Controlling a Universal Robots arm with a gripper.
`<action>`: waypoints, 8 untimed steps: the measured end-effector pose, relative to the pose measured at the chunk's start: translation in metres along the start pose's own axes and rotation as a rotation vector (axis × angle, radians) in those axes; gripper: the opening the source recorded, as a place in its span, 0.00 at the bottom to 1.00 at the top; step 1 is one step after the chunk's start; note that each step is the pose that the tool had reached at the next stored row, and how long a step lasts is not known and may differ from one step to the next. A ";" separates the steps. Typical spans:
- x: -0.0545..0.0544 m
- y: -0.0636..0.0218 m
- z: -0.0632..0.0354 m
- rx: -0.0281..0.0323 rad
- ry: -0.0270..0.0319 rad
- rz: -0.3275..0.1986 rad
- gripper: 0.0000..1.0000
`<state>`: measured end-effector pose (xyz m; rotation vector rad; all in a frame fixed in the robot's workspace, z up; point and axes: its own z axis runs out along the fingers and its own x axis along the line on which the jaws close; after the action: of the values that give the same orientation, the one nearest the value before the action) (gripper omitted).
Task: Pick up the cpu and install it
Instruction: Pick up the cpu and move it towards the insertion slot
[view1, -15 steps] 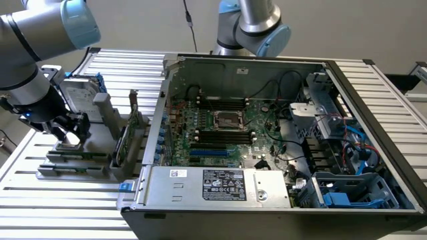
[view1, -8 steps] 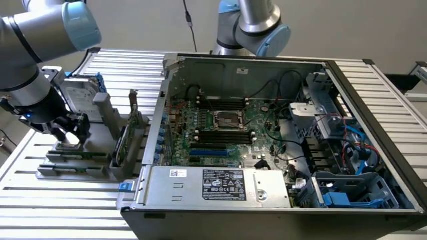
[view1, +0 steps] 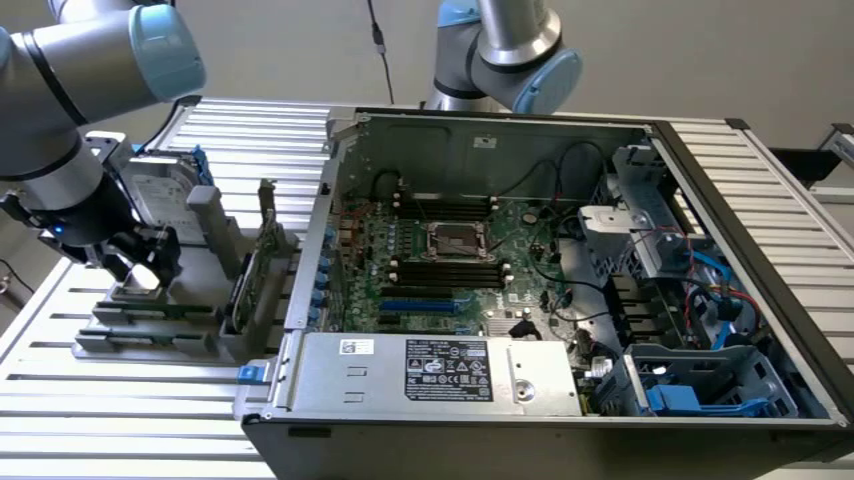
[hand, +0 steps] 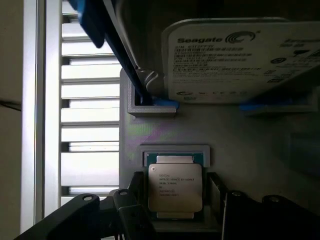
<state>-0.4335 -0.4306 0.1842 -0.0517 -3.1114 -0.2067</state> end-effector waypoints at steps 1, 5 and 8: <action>0.000 0.0005 0.0001 0.0025 0.0006 0.000 0.62; 0.000 0.0014 0.0002 0.0154 0.0055 0.001 0.62; 0.000 0.0018 0.0003 0.0254 0.0059 0.001 0.62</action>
<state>-0.4335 -0.4288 0.1841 -0.0527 -3.1074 -0.1670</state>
